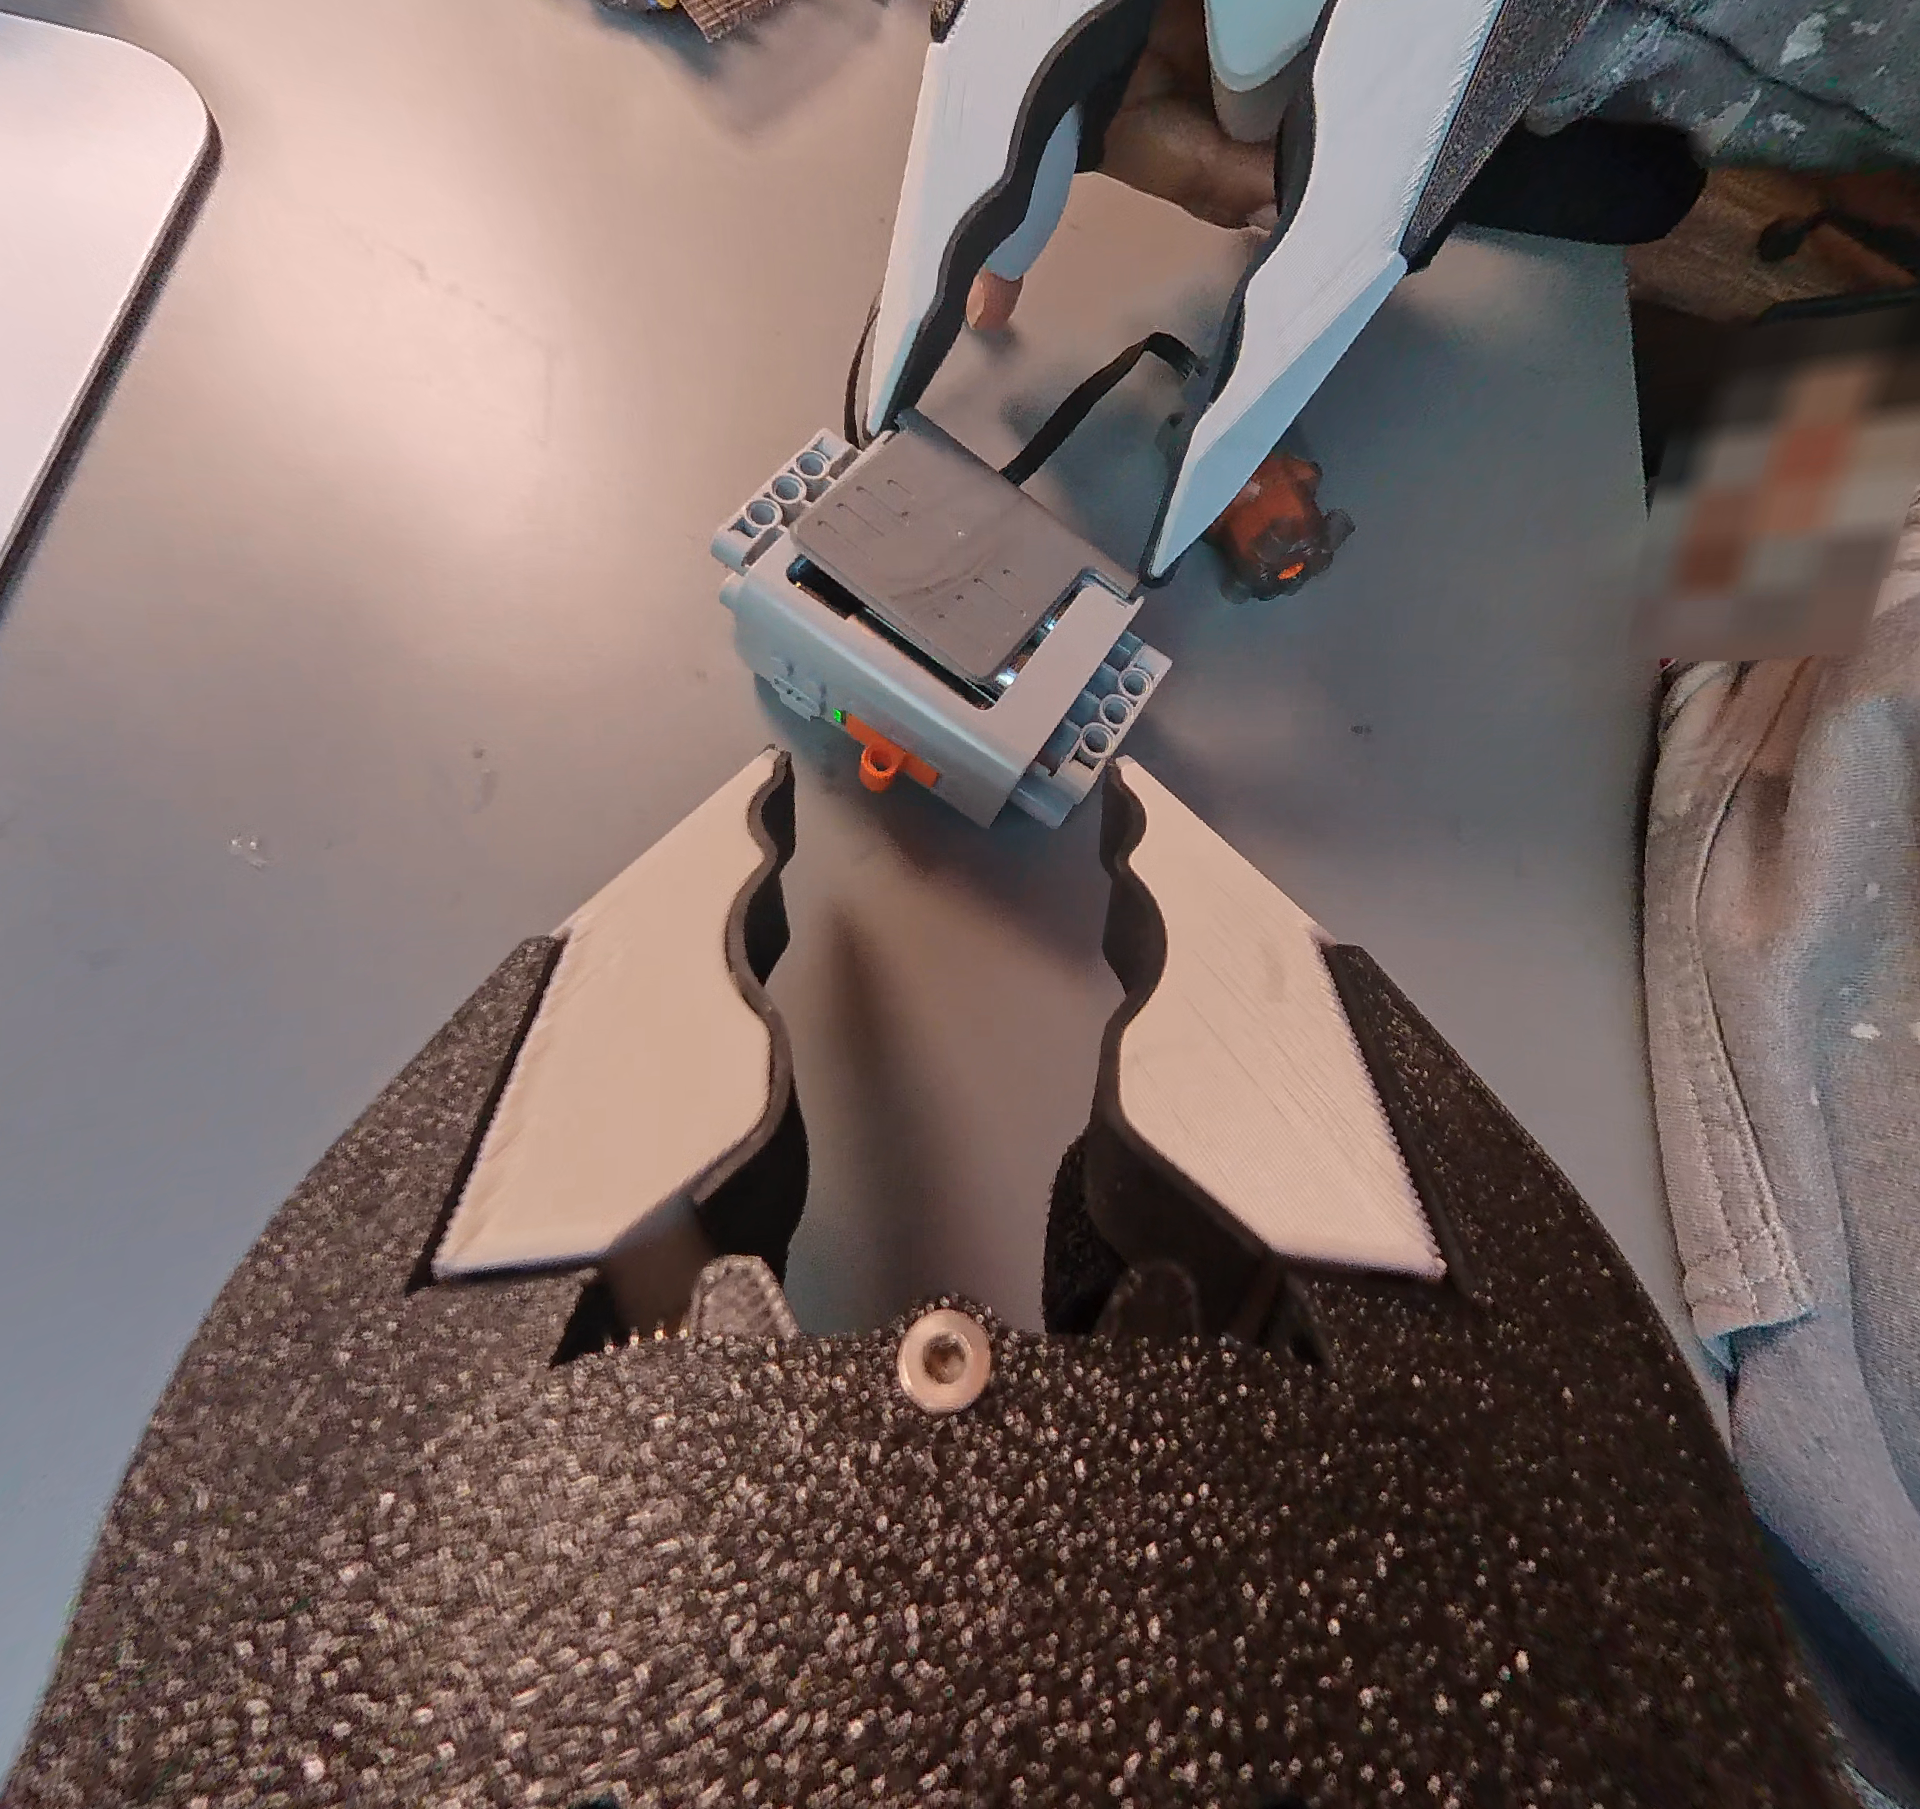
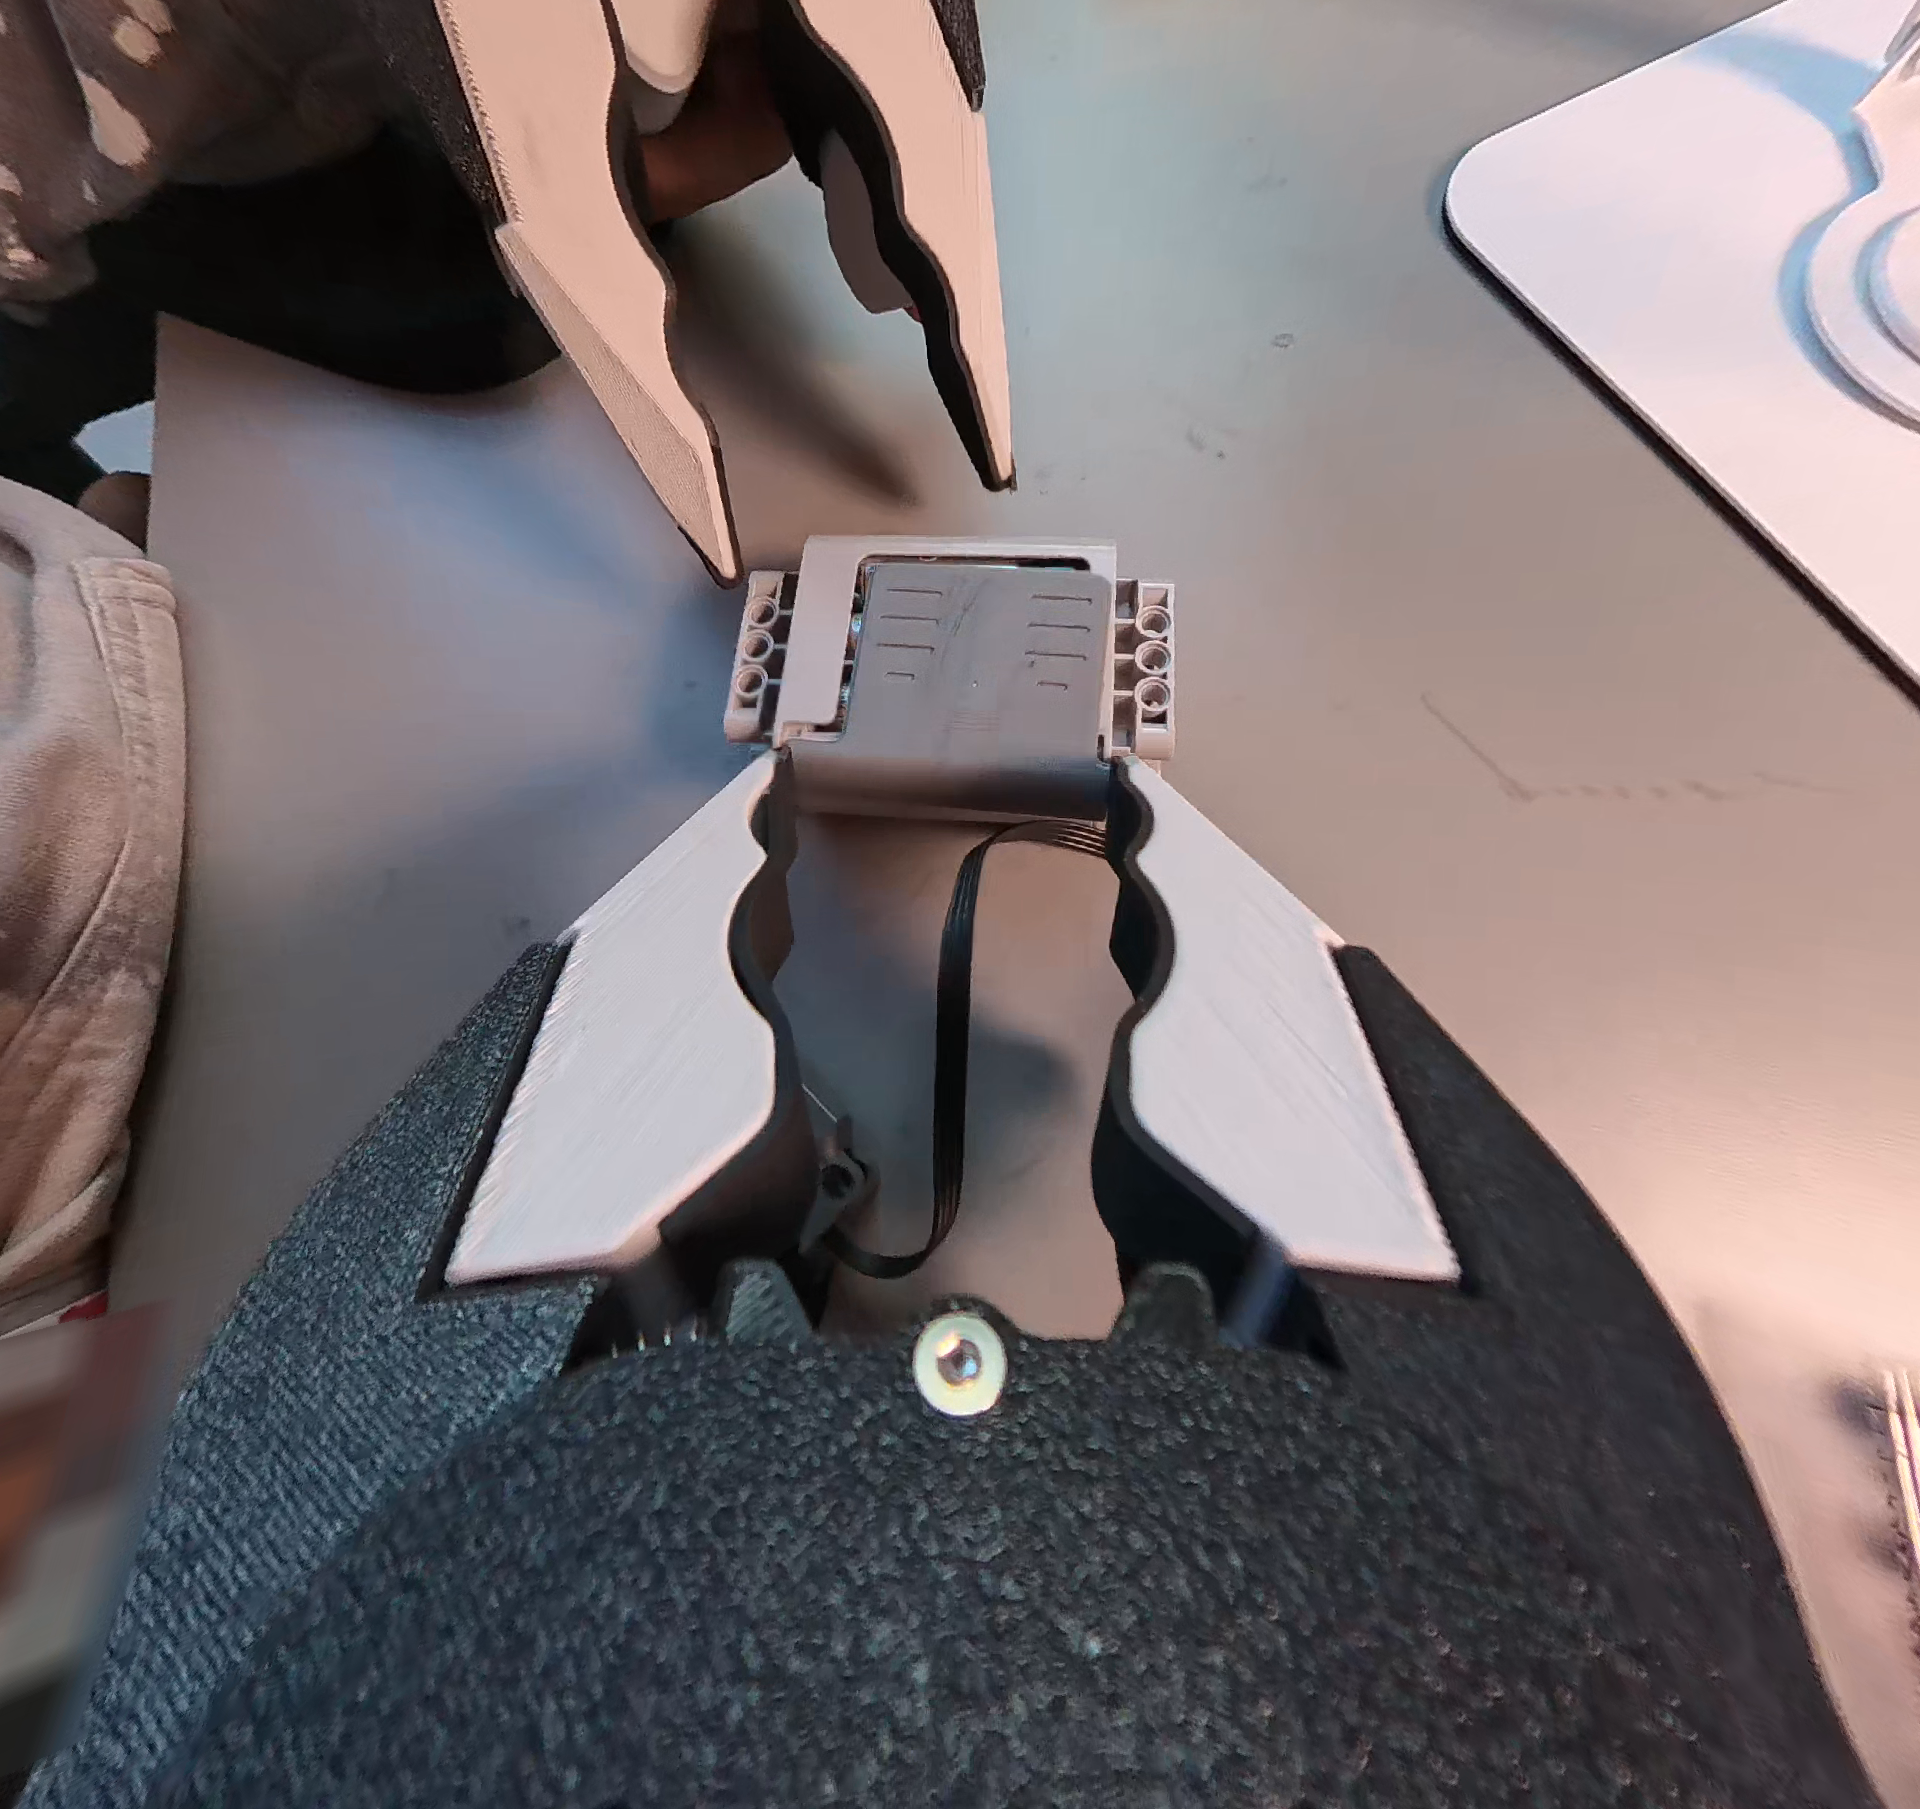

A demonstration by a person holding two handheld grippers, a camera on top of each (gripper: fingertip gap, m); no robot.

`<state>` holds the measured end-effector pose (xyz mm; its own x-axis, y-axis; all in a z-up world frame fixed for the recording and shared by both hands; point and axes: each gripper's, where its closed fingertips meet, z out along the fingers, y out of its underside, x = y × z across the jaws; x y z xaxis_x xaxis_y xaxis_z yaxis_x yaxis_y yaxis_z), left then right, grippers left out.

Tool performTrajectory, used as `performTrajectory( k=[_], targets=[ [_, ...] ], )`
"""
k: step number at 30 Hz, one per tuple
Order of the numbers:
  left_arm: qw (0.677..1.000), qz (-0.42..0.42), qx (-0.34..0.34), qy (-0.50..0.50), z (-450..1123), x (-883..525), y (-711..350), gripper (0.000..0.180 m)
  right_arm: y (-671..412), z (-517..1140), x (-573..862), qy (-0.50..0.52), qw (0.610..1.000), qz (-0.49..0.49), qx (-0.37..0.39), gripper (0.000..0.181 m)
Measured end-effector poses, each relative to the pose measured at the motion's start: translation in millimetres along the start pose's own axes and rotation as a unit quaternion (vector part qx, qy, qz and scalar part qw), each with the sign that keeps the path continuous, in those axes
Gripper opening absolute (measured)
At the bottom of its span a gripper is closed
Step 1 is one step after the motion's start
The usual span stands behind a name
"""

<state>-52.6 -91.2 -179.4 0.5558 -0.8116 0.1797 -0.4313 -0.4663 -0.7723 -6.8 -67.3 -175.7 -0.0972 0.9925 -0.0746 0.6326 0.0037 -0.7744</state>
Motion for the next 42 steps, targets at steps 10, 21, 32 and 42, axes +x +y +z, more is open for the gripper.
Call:
performTrajectory(
  k=[10,21,32,42],
  targets=[
    [1.0,0.002,0.016,-0.002,-0.6,-0.8,-4.8,0.056,1.6,-4.1,3.4,0.0,1.0,0.023,-0.01,0.067],
    [1.0,0.007,0.003,0.001,7.4,2.9,-4.2,0.056,1.7,1.8,-5.6,0.119,0.993,-0.011,-0.009,0.063],
    [1.0,0.004,0.006,-0.004,6.9,2.1,-3.9,0.054,5.0,-7.3,-5.7,0.086,0.996,-0.013,-0.009,0.062],
    [1.0,0.002,0.004,-0.001,7.3,2.7,-3.3,0.053,9.3,-12.6,-8.3,0.066,0.997,-0.024,-0.038,0.062]
  ],
)
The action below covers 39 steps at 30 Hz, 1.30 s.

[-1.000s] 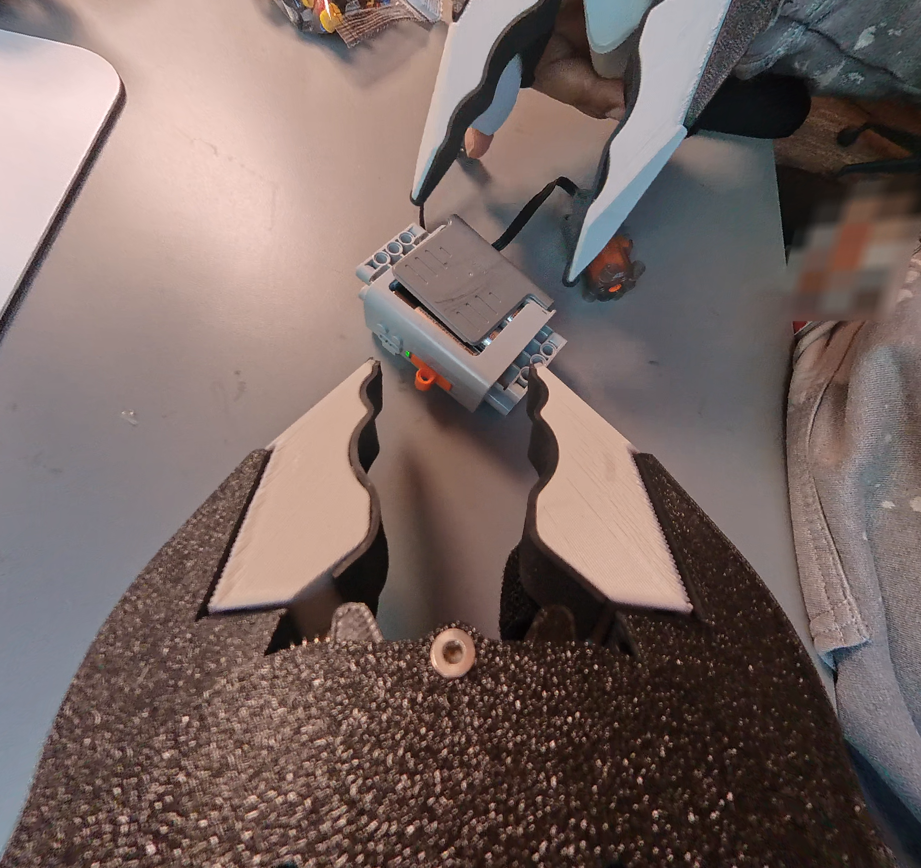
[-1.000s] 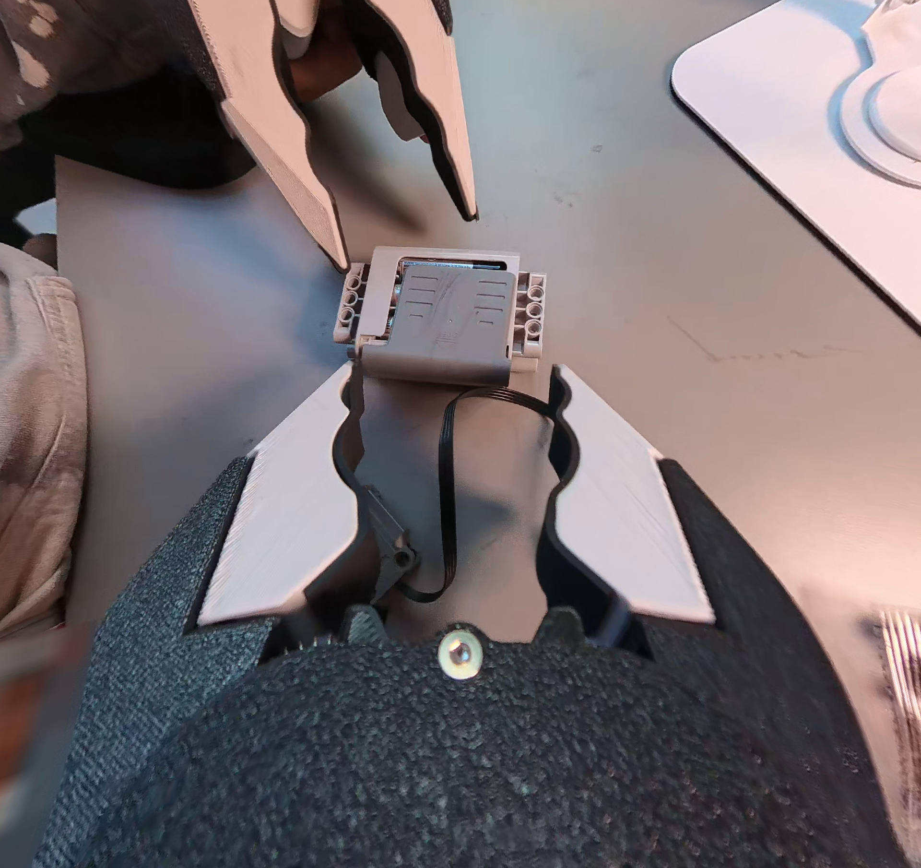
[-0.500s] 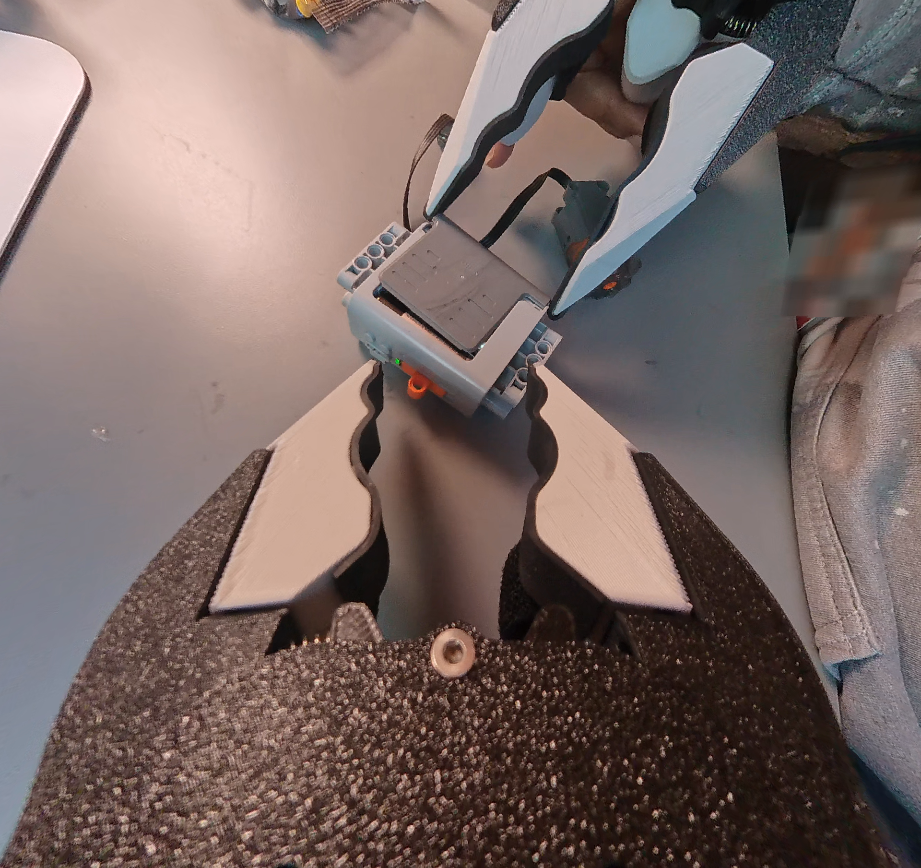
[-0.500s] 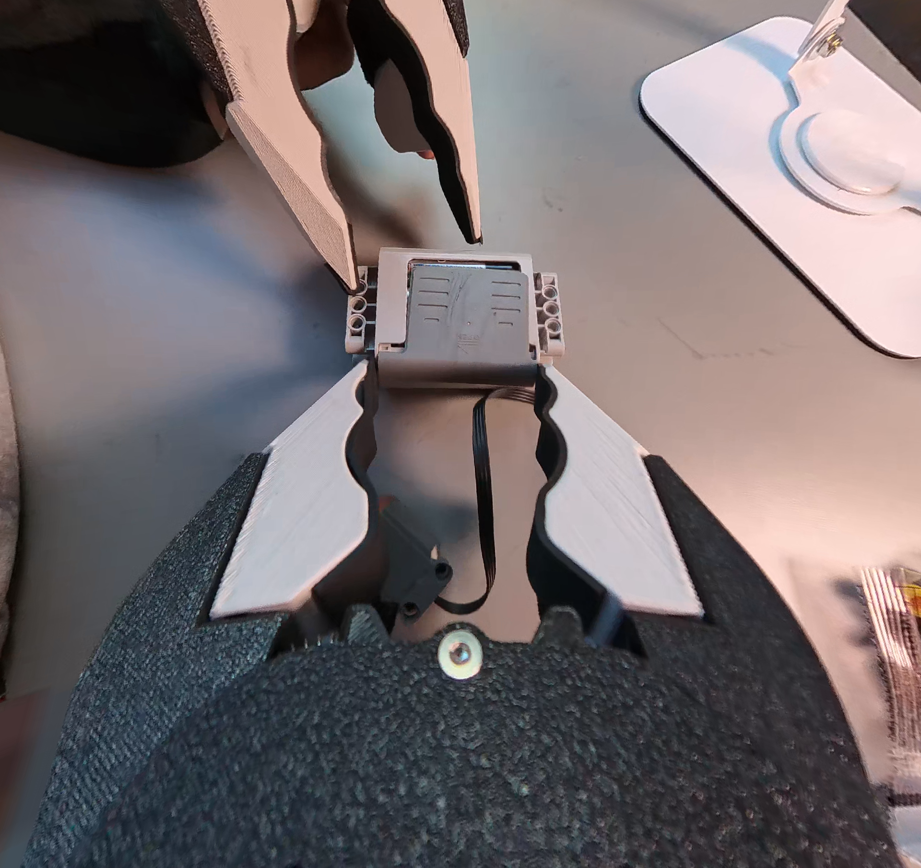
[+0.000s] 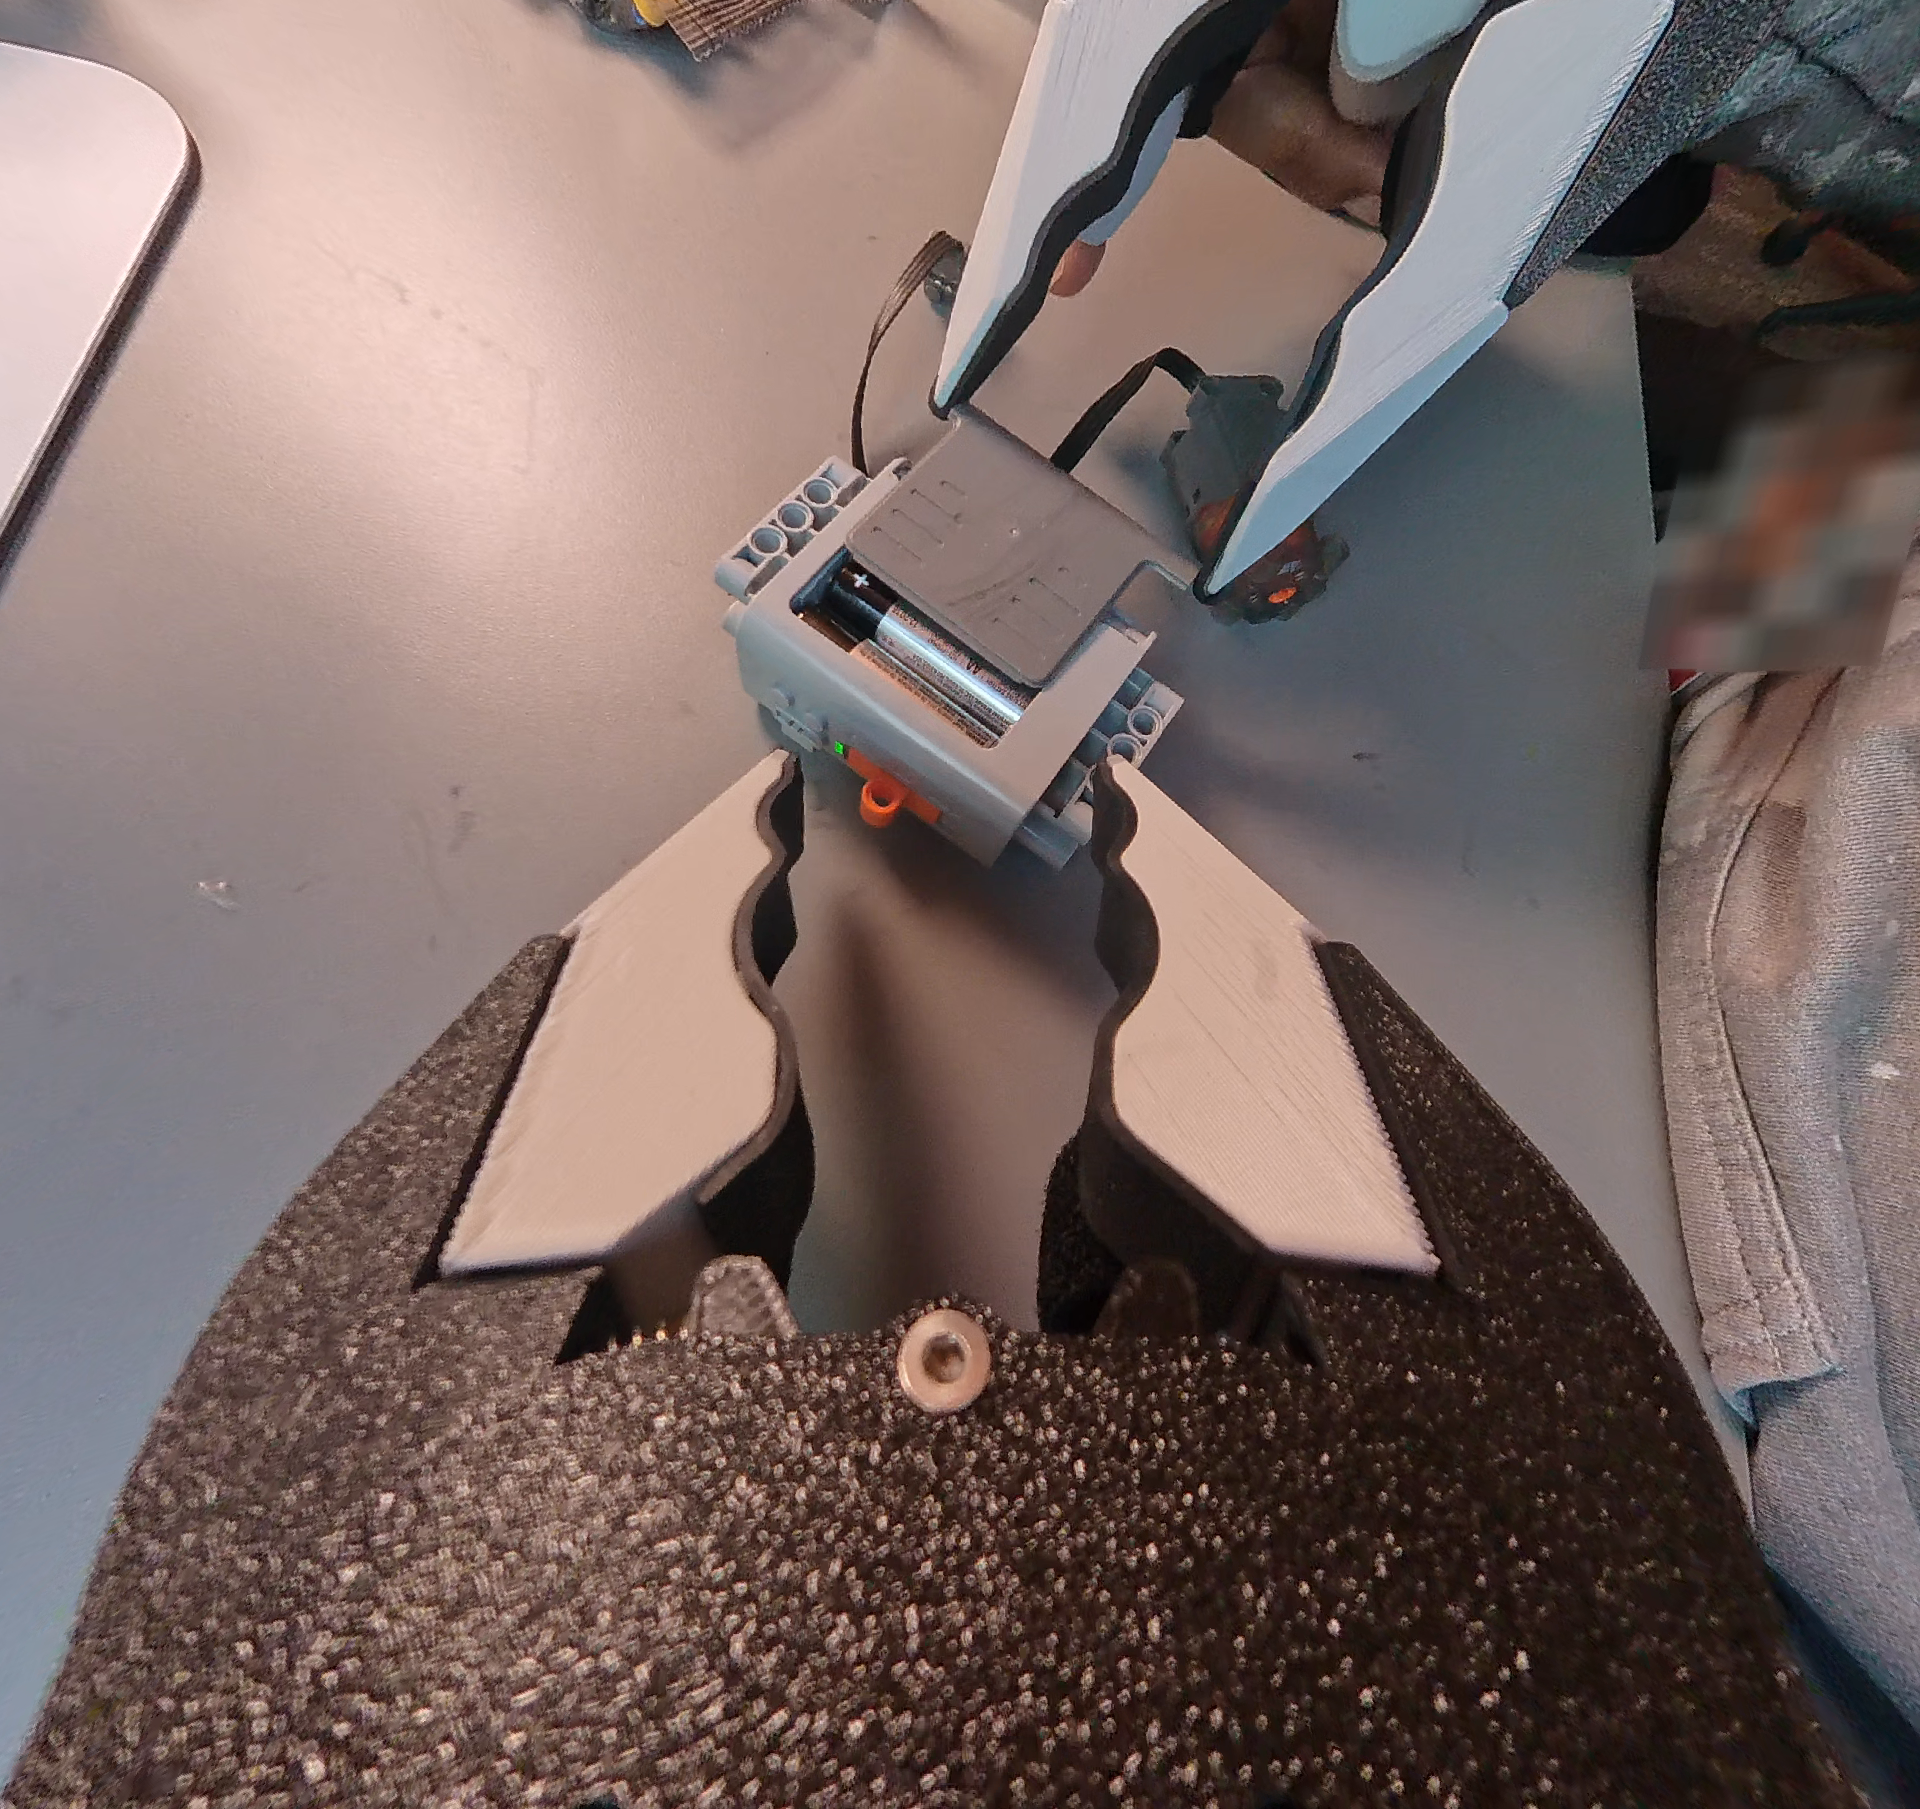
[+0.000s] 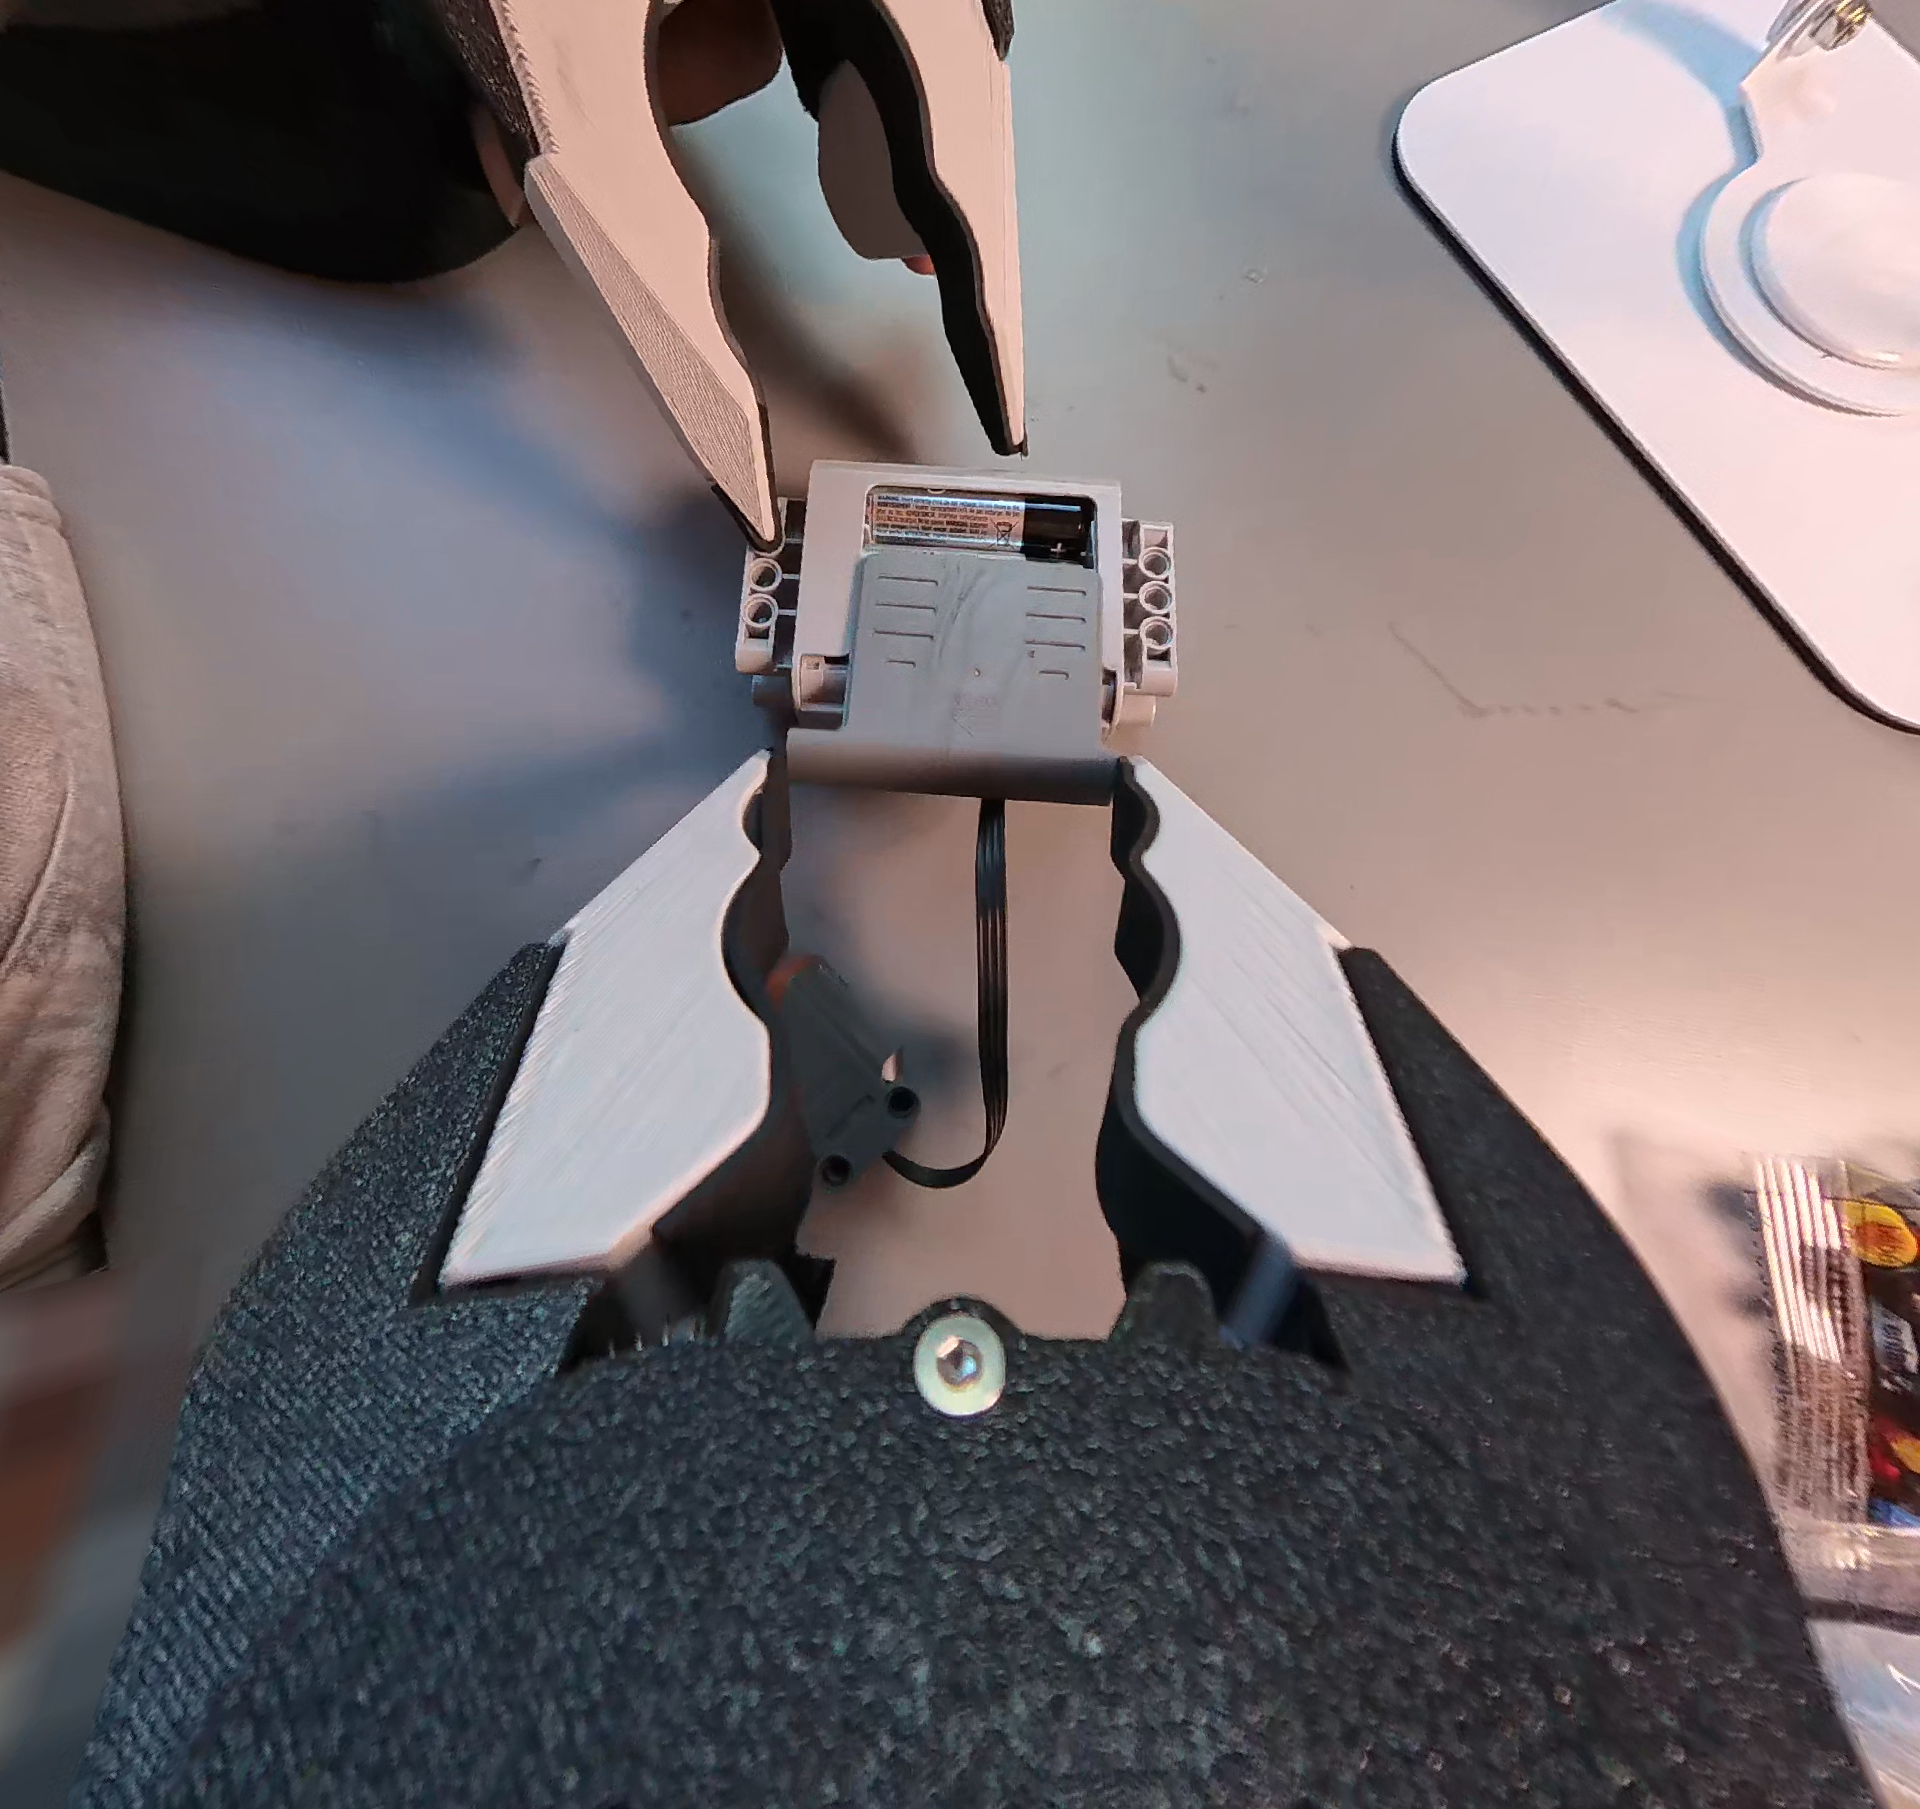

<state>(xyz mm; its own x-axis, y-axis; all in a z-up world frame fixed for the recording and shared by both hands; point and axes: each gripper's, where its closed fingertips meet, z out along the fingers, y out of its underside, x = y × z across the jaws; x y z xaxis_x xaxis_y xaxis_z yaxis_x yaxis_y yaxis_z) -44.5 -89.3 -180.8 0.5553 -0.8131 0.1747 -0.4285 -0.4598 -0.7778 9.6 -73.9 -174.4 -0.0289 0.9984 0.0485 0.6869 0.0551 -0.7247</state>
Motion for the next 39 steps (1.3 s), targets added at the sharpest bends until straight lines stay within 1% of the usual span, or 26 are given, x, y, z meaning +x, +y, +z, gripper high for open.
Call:
performTrajectory(
  k=[10,21,32,39],
  targets=[
    [1.0,0.004,0.001,-0.001,-0.4,1.1,0.0,0.052,6.2,-2.2,-1.7,-0.018,0.999,0.001,-0.043,0.061],
    [1.0,0.009,0.002,-0.004,-0.4,1.4,-0.3,0.051,19.2,-8.8,-1.0,-0.01,0.995,0.002,-0.099,0.061],
    [1.0,0.017,0.003,-0.01,-0.8,1.9,-0.7,0.049,22.2,-7.0,-2.2,-0.016,0.991,0.002,-0.135,0.061],
    [1.0,0.023,0.003,-0.016,-1.1,1.9,-1.2,0.049,23.7,-10.1,0.5,-0.016,0.984,0.007,-0.178,0.061]
  ],
)
